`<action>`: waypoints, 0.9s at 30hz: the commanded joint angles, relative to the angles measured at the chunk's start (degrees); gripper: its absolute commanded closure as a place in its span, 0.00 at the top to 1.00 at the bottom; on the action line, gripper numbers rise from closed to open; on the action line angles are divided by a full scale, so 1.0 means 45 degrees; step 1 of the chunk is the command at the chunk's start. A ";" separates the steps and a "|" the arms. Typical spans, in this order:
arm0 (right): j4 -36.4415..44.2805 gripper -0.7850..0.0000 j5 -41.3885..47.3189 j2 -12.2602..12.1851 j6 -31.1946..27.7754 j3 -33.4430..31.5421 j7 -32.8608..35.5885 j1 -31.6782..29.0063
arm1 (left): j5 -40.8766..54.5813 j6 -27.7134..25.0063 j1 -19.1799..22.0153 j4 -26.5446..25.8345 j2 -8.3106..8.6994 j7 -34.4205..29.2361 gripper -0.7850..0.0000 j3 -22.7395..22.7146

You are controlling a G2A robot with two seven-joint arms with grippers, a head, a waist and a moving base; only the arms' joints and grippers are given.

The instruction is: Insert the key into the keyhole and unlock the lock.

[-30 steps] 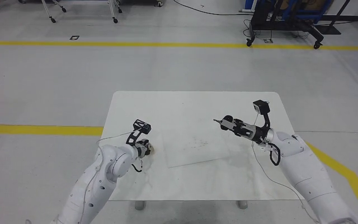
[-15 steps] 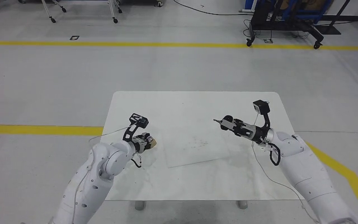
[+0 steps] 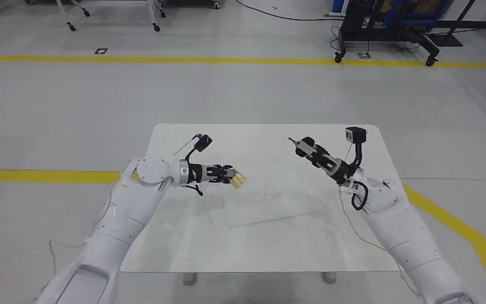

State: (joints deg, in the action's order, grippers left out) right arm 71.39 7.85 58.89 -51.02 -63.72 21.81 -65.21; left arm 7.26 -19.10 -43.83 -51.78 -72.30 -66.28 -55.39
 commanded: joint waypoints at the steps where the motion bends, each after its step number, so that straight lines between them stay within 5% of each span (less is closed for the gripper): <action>1: 0.0149 0.00 -0.0322 0.0132 0.0046 0.0163 -0.0813 0.0030 | 0.0086 -0.0605 0.0451 0.0726 -0.0137 -0.0194 0.00 0.0293; 9: 0.0235 0.00 -0.0226 0.0157 -0.0037 0.0207 -0.0896 0.0011 | 0.0086 -0.0605 0.0451 0.0726 -0.0137 -0.0194 0.00 0.0293; 12: 0.0388 0.00 -0.0186 0.0197 0.0300 0.0230 -0.1072 0.0002 | 0.3558 0.0064 0.0011 0.0887 -0.0322 -0.1389 0.00 -0.0085; 14: 0.0504 0.00 0.0295 0.0331 0.0437 0.0452 -0.1417 0.0027 | 0.6716 0.0872 0.0075 0.1637 -0.0564 -0.3220 0.00 -0.0337; 17: 0.0307 0.00 0.0682 0.0603 0.0322 0.0848 -0.2205 0.0292 | 0.8310 0.1617 0.0770 0.3184 -0.1030 -0.4398 0.00 0.0072; 27: -0.0494 0.00 0.0627 0.1364 0.0627 0.2010 -0.2897 0.1437 | 0.9012 0.1357 0.2416 0.6307 -0.2507 -0.4826 0.00 0.1560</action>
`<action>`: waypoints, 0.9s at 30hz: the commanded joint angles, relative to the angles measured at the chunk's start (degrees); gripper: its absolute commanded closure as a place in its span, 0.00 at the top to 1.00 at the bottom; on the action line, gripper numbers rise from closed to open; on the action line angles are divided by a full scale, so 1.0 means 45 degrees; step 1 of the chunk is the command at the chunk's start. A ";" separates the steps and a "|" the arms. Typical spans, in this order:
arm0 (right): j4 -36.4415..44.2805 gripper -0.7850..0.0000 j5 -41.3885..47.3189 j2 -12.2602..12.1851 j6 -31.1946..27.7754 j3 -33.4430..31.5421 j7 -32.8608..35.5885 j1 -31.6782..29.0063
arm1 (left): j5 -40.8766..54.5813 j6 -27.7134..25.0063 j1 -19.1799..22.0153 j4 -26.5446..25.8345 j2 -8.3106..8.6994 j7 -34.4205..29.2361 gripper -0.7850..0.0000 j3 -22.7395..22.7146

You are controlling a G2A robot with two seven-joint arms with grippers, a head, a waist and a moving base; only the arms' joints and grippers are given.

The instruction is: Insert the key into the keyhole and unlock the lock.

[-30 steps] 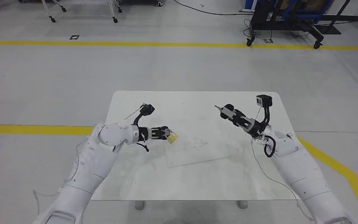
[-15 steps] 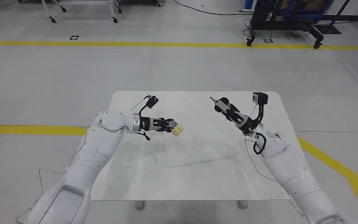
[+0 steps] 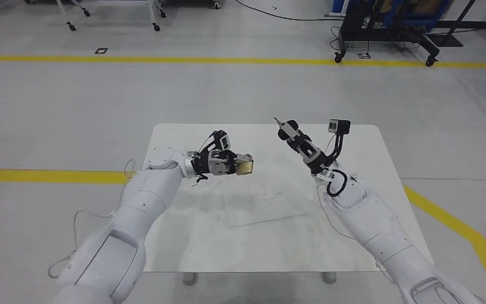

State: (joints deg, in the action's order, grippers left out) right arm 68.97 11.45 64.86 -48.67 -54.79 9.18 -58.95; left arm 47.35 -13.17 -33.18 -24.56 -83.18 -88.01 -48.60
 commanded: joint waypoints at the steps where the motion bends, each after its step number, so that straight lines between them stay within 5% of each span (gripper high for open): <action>1: 0.0098 0.00 -0.0318 0.0081 0.0215 0.0050 -0.0186 0.0071 | 0.0220 0.0087 0.0116 0.0480 -0.0166 0.0002 0.00 0.0072; 9: 0.0443 0.00 -0.1100 0.0389 0.1393 0.0318 -0.0537 0.0135 | 0.0321 0.1169 0.0739 0.2231 -0.0403 0.0697 0.00 0.0030; 16: 0.0464 0.00 -0.1086 0.0401 0.1416 0.0337 -0.0513 0.0131 | 0.0321 0.1169 0.0739 0.2231 -0.0403 0.0697 0.00 0.0030; 22: 0.1281 0.00 -0.1467 0.0406 0.1884 0.0341 -0.0311 -0.0154 | -0.0118 0.3469 0.0322 0.2086 -0.0289 0.3489 0.00 -0.0005; 27: 0.2009 0.00 -0.0821 0.0272 0.5048 -0.0206 0.0164 -0.1053 | -0.0767 0.3948 0.0017 0.1034 -0.0282 0.4991 0.00 0.0107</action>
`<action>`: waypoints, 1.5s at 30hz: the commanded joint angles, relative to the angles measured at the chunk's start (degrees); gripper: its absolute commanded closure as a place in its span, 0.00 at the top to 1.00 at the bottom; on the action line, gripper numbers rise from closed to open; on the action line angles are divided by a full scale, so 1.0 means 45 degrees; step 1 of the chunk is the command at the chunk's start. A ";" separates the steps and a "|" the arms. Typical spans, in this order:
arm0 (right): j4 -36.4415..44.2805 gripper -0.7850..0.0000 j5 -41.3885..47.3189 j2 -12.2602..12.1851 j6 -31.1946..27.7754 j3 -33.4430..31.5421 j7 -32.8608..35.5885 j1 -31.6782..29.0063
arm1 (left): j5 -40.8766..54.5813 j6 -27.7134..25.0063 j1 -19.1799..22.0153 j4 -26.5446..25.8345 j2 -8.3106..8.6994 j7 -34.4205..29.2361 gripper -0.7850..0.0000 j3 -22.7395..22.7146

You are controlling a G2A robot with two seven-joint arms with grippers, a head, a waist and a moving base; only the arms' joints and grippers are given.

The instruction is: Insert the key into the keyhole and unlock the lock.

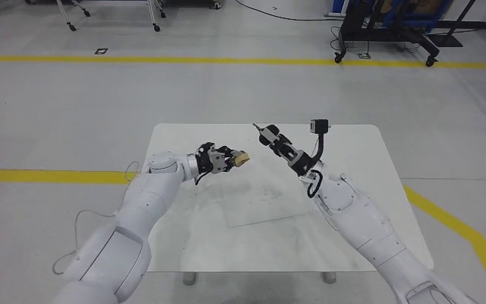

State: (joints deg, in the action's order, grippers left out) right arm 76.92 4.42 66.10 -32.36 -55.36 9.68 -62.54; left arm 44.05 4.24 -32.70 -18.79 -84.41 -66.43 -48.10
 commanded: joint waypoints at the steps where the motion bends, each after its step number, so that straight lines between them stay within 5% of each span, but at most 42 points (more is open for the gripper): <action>1: 0.0437 0.00 0.1004 -0.0024 0.2238 -0.0122 0.0362 -0.0434 | -0.0142 0.0142 -0.0150 -0.0427 -0.0010 0.0414 0.00 0.0012; 4: 0.1351 0.00 0.2184 -0.0073 0.3340 -0.0509 0.0843 -0.0978 | 0.0108 0.0126 -0.0317 -0.0739 0.0038 0.0788 0.00 -0.0247; 13: 0.1590 0.00 0.2442 -0.0118 0.3295 -0.0720 0.1117 -0.1168 | -0.0076 0.0080 -0.0459 -0.1012 0.0045 0.1159 0.00 -0.0215; 16: 0.1810 0.00 0.5098 -0.0058 0.4436 -0.0737 0.2936 -0.1234 | -0.0505 0.0047 -0.0736 -0.1680 0.0088 0.1868 0.00 -0.0183; 20: 0.2000 0.00 0.6049 -0.0086 0.5933 -0.1154 0.3164 -0.1376 | -0.0884 0.0156 -0.1059 -0.2347 0.0131 0.2608 0.00 -0.0197; 29: 0.3137 0.00 0.5666 -0.0111 0.9364 -0.1159 0.1800 -0.2288 | -0.1178 -0.0181 -0.1618 -0.3402 0.0301 0.3430 0.00 -0.0623; 45: 0.3197 0.00 0.4596 0.0192 0.9794 -0.0714 -0.0215 -0.2514 | -0.1679 0.0295 -0.2178 -0.4334 0.0502 0.4467 0.00 -0.1189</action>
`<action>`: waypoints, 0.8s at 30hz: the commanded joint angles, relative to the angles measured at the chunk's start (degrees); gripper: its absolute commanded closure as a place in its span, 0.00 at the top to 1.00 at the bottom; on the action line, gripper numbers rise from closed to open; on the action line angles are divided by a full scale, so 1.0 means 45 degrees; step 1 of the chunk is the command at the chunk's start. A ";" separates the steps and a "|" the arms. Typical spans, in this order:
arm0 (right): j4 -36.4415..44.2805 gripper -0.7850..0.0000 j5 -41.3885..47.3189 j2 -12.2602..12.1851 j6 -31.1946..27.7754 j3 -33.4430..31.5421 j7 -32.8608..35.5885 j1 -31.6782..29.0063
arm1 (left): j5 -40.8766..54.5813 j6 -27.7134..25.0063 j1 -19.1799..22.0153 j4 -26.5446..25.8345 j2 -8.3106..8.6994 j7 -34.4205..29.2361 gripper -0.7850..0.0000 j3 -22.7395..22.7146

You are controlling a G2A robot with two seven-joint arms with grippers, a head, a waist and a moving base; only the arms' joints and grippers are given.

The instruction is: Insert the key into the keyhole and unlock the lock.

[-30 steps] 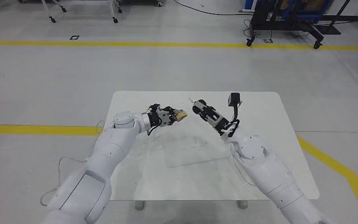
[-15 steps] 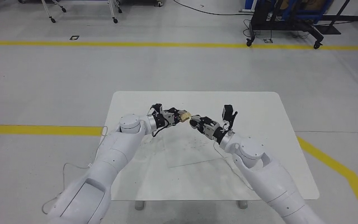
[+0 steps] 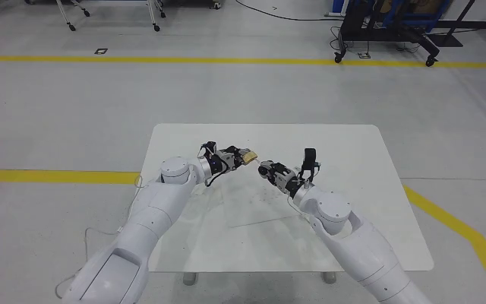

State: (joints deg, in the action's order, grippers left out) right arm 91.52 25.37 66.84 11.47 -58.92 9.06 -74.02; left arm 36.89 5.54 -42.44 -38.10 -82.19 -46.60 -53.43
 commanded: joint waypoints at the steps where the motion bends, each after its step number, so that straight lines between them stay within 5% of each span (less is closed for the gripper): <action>1: -0.0080 0.00 -0.0025 0.0064 0.0060 0.0148 -0.0101 0.0074 | -0.0172 0.0055 -0.0026 -0.0082 0.0016 0.0110 0.00 -0.0011; 24: -0.0717 0.00 -0.0263 0.0470 0.0354 0.0288 -0.0216 0.0461 | -0.1577 0.0154 -0.0318 -0.0950 0.0091 0.0711 0.00 -0.0105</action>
State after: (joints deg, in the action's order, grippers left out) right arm 88.36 24.19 68.90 13.01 -57.61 8.04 -71.99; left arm 29.95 6.22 -43.83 -42.28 -81.80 -43.43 -53.84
